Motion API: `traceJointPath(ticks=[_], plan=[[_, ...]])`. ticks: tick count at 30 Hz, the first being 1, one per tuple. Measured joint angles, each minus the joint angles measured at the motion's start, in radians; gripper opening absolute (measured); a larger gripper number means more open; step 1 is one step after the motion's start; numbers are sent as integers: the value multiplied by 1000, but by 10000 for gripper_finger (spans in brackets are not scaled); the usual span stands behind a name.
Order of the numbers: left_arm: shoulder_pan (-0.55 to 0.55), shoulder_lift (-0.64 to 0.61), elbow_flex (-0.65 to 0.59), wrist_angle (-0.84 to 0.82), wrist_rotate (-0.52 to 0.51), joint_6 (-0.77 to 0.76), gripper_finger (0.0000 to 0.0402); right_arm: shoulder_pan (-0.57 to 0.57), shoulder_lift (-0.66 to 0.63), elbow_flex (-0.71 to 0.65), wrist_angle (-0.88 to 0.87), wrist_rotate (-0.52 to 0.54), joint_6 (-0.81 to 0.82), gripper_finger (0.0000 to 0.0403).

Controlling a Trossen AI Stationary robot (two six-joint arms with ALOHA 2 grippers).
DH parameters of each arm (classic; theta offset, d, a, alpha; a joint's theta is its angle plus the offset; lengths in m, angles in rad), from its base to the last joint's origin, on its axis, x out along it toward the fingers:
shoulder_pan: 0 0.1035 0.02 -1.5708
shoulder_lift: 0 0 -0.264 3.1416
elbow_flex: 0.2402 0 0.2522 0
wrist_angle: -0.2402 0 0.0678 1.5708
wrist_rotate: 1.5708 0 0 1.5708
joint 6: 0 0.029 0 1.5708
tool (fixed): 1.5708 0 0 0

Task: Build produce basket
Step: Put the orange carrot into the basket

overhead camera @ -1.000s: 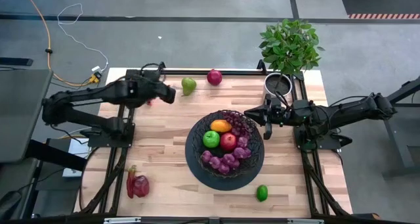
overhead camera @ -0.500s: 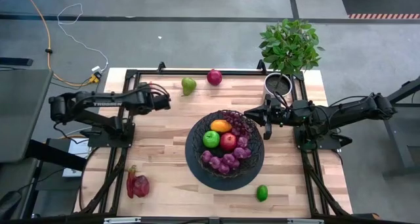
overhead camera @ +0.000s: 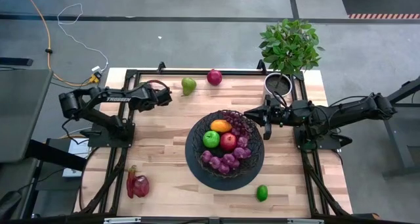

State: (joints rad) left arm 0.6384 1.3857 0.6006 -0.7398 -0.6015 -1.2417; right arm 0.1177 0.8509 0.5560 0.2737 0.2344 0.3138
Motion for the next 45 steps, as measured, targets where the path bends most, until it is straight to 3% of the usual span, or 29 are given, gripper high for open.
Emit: traceJointPath(ticks=[5, 17, 30, 45], plan=[[37, 59, 0, 95, 44, 68, 305, 0, 0, 0, 0, 0, 0, 0], [63, 94, 0, 120, 48, 62, 301, 0, 0, 0, 0, 0, 0, 0], [82, 94, 0, 120, 68, 37, 183, 0, 0, 0, 0, 6, 26, 0], [78, 93, 0, 115, 89, 26, 90, 0, 0, 0, 0, 6, 54, 0]])
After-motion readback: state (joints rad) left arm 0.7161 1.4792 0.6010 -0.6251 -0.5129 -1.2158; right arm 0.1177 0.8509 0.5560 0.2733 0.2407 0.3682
